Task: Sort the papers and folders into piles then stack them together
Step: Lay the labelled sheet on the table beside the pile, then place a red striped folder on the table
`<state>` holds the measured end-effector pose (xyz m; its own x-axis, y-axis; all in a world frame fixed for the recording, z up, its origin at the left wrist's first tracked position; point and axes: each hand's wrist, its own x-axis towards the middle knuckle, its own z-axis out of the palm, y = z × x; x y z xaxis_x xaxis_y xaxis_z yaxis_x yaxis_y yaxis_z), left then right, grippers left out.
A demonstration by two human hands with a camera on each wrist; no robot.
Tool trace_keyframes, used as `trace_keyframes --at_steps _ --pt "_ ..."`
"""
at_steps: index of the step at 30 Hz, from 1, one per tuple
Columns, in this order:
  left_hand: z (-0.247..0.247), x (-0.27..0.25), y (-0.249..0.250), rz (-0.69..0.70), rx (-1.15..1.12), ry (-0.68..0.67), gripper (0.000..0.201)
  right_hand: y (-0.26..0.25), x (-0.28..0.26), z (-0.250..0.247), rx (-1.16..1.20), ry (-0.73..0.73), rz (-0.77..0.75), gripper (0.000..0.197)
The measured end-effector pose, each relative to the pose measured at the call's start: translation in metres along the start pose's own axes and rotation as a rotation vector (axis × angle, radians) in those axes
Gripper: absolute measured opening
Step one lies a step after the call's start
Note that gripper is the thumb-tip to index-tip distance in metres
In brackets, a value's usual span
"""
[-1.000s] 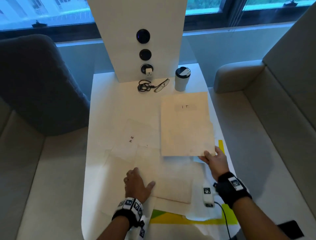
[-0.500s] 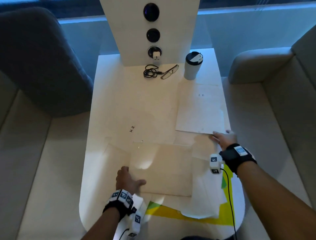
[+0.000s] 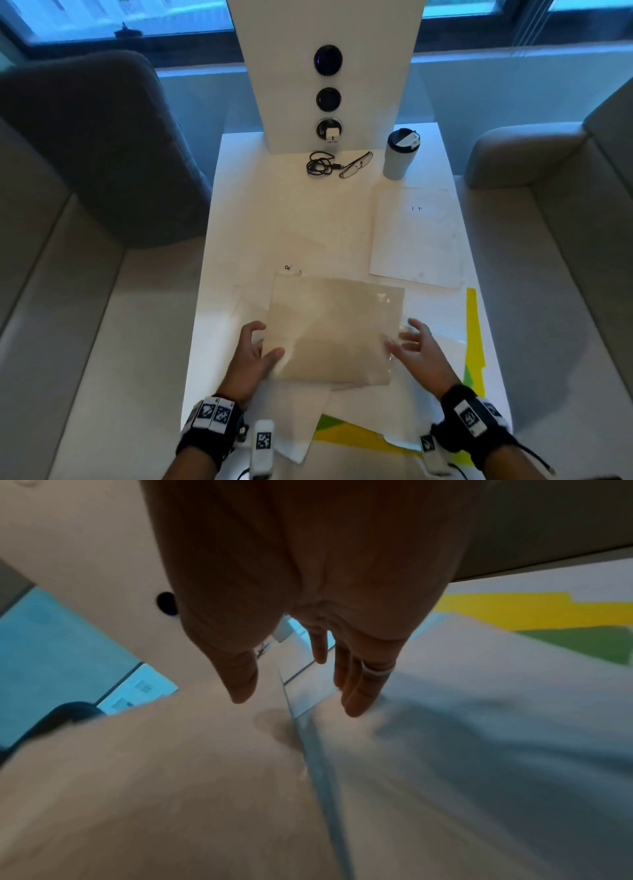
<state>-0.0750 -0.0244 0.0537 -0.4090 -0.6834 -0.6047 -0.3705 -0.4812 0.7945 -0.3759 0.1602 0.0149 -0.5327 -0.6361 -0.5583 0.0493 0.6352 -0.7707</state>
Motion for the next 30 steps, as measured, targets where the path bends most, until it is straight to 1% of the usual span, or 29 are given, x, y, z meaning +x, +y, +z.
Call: trace_keyframes --at_steps 2,3,5,7,8,9,10,11,12,13,14,15,17,19,20,21,22,23,24,25,26,27,28,29,30 --pt "-0.006 -0.003 0.011 0.036 -0.04 -0.07 0.054 -0.017 -0.011 0.008 0.063 -0.07 -0.049 0.053" --pt "-0.01 -0.003 0.015 0.058 -0.07 -0.084 0.053 -0.025 -0.014 0.011 0.079 -0.079 -0.079 0.042" --pt "-0.02 -0.001 0.021 0.085 -0.129 -0.046 0.049 -0.041 -0.021 0.01 0.158 -0.078 -0.113 0.028" --pt "-0.03 -0.001 0.028 0.125 -0.099 0.046 0.046 -0.06 -0.028 0.01 0.266 -0.108 -0.118 0.027" --pt "-0.035 -0.003 0.03 0.165 -0.001 0.096 0.051 -0.07 -0.031 0.012 0.305 -0.121 -0.111 0.028" --pt "-0.039 -0.005 0.031 0.231 0.155 0.135 0.066 -0.08 -0.034 0.015 0.332 -0.126 -0.105 0.028" --pt "-0.043 -0.009 0.031 0.31 0.334 0.121 0.087 -0.09 -0.036 0.019 0.355 -0.125 -0.098 0.027" --pt "-0.044 -0.013 0.031 0.372 0.519 0.062 0.109 -0.1 -0.038 0.023 0.388 -0.12 -0.084 0.027" --pt "-0.044 -0.017 0.029 0.417 0.706 -0.005 0.124 -0.11 -0.039 0.027 0.419 -0.115 -0.064 0.027" --pt "-0.043 -0.019 0.026 0.456 0.865 -0.048 0.129 -0.12 -0.042 0.031 0.438 -0.112 -0.051 0.028" --pt "-0.043 -0.019 0.021 0.493 0.958 -0.05 0.122 -0.129 -0.043 0.034 0.446 -0.115 -0.05 0.029" --pt "-0.043 -0.017 0.017 0.535 0.976 0.003 0.106 -0.139 -0.045 0.038 0.445 -0.121 -0.057 0.03" --pt "-0.049 -0.01 0.013 0.617 0.832 0.191 0.07 -0.157 -0.05 0.048 0.471 -0.156 -0.089 0.035" --pt "-0.054 -0.004 0.015 0.603 0.687 0.34 0.039 -0.17 -0.055 0.054 0.586 -0.21 -0.093 0.042" --pt "-0.056 -0.002 0.018 0.588 0.606 0.365 0.021 -0.173 -0.056 0.057 0.627 -0.231 -0.082 0.043" --pt "-0.056 0.0 0.022 0.557 0.517 0.347 0.016 -0.173 -0.056 0.06 0.623 -0.234 -0.076 0.046" --pt "-0.057 0.002 0.024 0.502 0.418 0.303 0.025 -0.168 -0.054 0.065 0.541 -0.197 -0.076 0.049" --pt "-0.058 0.004 0.025 0.426 0.327 0.257 0.032 -0.159 -0.05 0.07 0.386 -0.133 -0.088 0.052" --pt "-0.06 0.007 0.024 0.357 0.272 0.236 0.032 -0.146 -0.045 0.076 0.177 -0.044 -0.102 0.056" --pt "-0.062 0.011 0.021 0.3 0.252 0.228 0.029 -0.134 -0.042 0.083 -0.026 0.03 -0.105 0.058" --pt "-0.065 0.015 0.016 0.264 0.235 0.222 0.022 -0.121 -0.039 0.089 -0.152 0.065 -0.104 0.061" --pt "-0.069 0.019 0.012 0.241 0.199 0.209 0.015 -0.111 -0.036 0.095 -0.202 0.055 -0.082 0.064" --pt "-0.071 0.023 0.01 0.223 0.149 0.189 0.012 -0.103 -0.034 0.1 -0.193 0.014 -0.05 0.063" --pt "-0.074 0.027 0.008 0.197 0.115 0.169 0.015 -0.099 -0.034 0.103 -0.158 -0.035 -0.021 0.057" --pt "-0.076 0.03 0.008 0.179 0.098 0.153 0.019 -0.096 -0.033 0.106 -0.097 -0.08 -0.004 0.046"
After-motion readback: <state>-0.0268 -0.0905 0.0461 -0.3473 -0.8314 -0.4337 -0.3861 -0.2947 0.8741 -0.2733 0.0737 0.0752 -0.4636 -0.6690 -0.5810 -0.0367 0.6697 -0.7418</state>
